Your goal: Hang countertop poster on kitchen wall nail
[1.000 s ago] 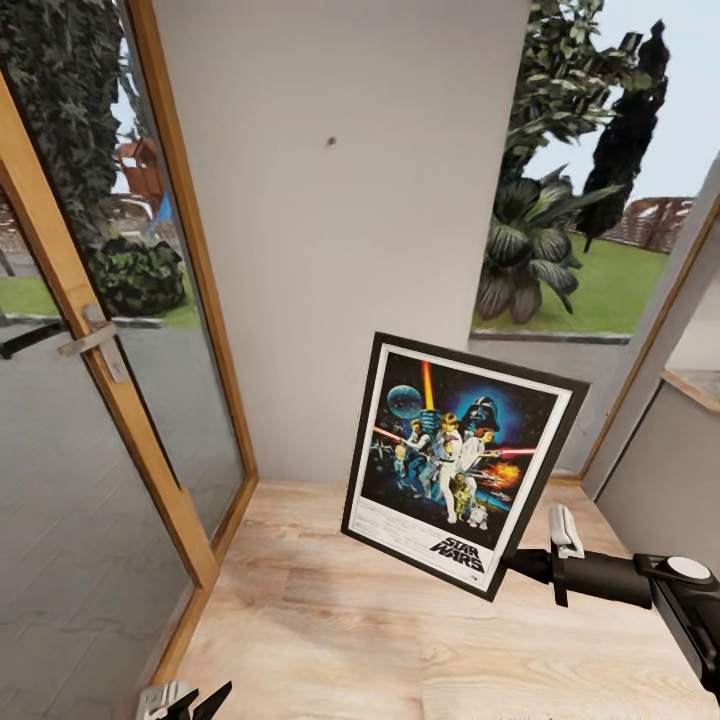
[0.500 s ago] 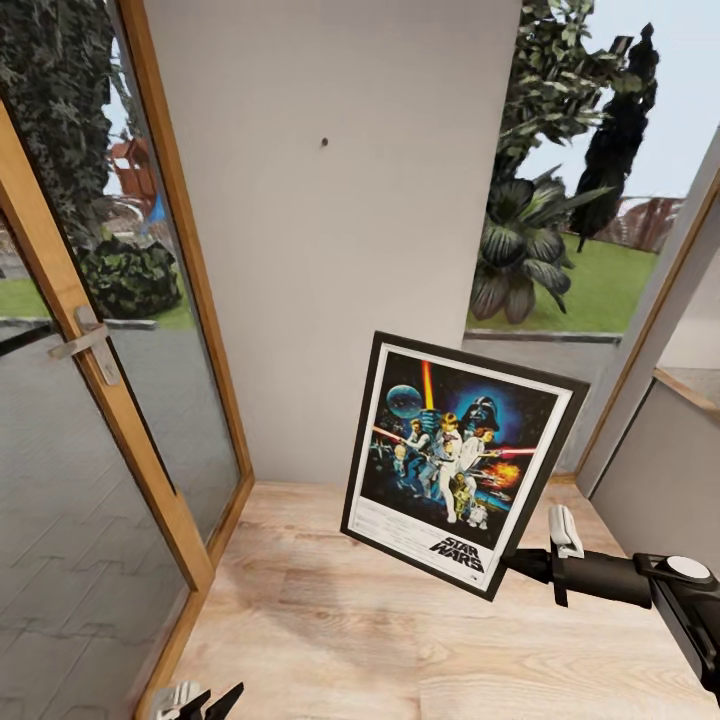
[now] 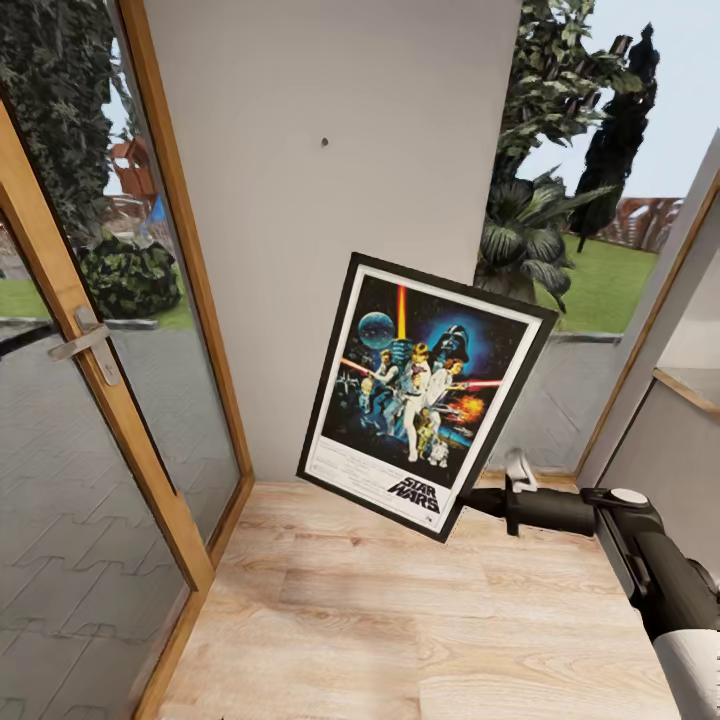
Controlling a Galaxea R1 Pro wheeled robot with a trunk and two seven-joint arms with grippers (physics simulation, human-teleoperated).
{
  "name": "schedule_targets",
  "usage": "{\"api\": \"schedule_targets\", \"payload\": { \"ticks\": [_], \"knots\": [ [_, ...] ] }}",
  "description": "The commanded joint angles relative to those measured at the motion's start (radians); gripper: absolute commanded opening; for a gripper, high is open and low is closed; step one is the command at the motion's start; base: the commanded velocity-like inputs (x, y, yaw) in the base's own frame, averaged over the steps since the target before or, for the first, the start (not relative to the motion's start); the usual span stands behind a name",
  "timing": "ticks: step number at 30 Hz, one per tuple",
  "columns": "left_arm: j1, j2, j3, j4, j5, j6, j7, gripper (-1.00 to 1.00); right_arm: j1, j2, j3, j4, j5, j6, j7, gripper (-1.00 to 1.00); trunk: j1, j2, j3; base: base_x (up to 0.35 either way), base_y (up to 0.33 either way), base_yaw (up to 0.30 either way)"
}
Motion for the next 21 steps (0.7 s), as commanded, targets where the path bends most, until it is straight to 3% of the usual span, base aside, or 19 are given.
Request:
{"api": "schedule_targets", "payload": {
  "ticks": [1, 4, 13, 16, 17, 18, 21],
  "knots": [
    [0.000, 0.001, -0.008, 0.001, 0.007, -0.005, -0.002, 1.00, -0.013, 0.002, 0.010, -0.004, -0.003, 0.023, 0.004, -1.00, 0.001, -0.002, -0.002, 0.000, 0.000, 0.000],
    [0.001, 0.004, -0.008, 0.001, 0.006, -0.005, -0.002, 1.00, -0.061, 0.006, 0.044, -0.012, -0.002, 0.064, 0.004, -1.00, 0.001, -0.002, -0.002, 0.000, 0.000, 0.000],
    [0.002, 0.018, -0.009, 0.000, 0.005, -0.004, -0.003, 1.00, -0.217, 0.025, 0.080, -0.015, 0.001, 0.184, 0.006, -1.00, 0.001, -0.002, -0.002, 0.000, 0.000, 0.000],
    [0.004, 0.019, -0.010, -0.001, 0.005, -0.004, -0.003, 1.00, -0.270, 0.029, 0.133, -0.014, 0.005, 0.238, 0.005, -1.00, 0.001, -0.002, -0.002, 0.000, 0.000, 0.000],
    [0.005, 0.019, -0.010, -0.001, 0.005, -0.004, -0.003, 1.00, -0.307, 0.031, 0.175, -0.015, 0.007, 0.286, 0.005, -1.00, 0.001, -0.002, -0.002, 0.000, 0.000, 0.000],
    [0.007, 0.019, -0.011, -0.001, 0.005, -0.004, -0.003, 1.00, -0.386, 0.033, 0.226, -0.015, 0.009, 0.363, 0.004, -1.00, 0.001, -0.002, -0.002, 0.000, 0.000, 0.000],
    [0.007, 0.019, -0.011, -0.001, 0.004, -0.004, -0.003, 1.00, -0.480, 0.034, 0.251, -0.011, 0.010, 0.448, 0.006, -1.00, 0.001, -0.002, -0.002, 0.000, 0.000, 0.000]
  ]
}}
